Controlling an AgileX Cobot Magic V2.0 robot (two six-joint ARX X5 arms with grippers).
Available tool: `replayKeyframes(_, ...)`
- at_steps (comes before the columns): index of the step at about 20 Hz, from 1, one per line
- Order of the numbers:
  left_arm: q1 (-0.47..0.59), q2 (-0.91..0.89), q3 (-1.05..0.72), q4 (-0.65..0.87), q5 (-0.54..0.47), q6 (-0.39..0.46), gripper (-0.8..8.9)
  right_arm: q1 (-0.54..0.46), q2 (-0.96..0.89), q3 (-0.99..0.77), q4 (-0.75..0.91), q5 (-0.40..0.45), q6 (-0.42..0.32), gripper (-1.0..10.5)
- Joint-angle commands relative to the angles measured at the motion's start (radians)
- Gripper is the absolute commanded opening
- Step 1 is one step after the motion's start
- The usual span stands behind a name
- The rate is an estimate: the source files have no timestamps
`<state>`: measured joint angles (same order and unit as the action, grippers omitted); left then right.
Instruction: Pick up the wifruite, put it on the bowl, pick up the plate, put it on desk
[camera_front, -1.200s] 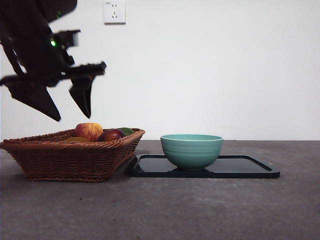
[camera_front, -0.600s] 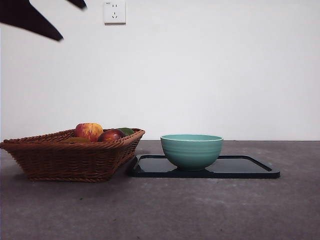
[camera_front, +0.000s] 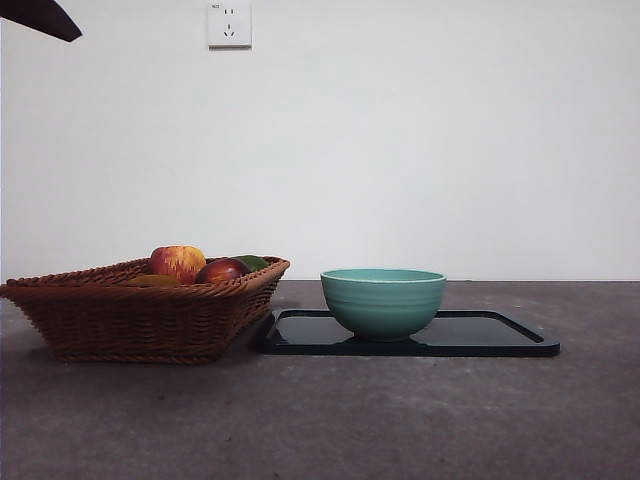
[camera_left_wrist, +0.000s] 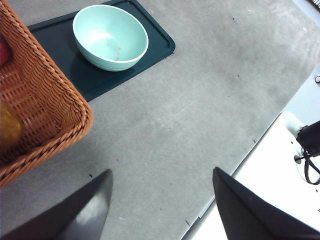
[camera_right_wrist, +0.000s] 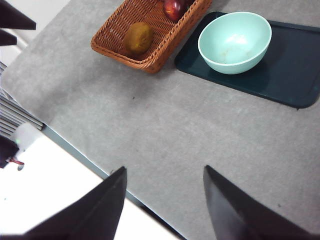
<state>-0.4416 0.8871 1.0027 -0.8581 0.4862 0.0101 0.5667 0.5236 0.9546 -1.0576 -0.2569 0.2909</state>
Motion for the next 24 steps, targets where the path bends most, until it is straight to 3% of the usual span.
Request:
replayKeyframes(1,-0.005,0.006,0.014,0.006,0.006,0.013,3.12,0.006,0.005,0.005,0.011,0.014,0.062,2.4)
replayKeyframes(4,-0.005,0.006,0.014,0.006,0.006,0.013,3.12,0.006,0.047,0.005,0.056,0.061,0.118,2.5)
replayKeyframes(9,-0.005,0.006,0.014,0.006,0.006,0.013,3.12,0.002,0.263,0.016,0.23,0.083,0.121,2.9)
replayKeyframes(18,-0.005,0.006,0.014,0.009,0.006,0.028,3.12,-0.15,0.75,0.215,0.323,0.081,0.017,3.4)
replayKeyframes(24,-0.005,0.006,0.014,0.009,0.006,0.028,3.12,-0.183,0.972,0.278,0.404,0.078,-0.015,3.4)
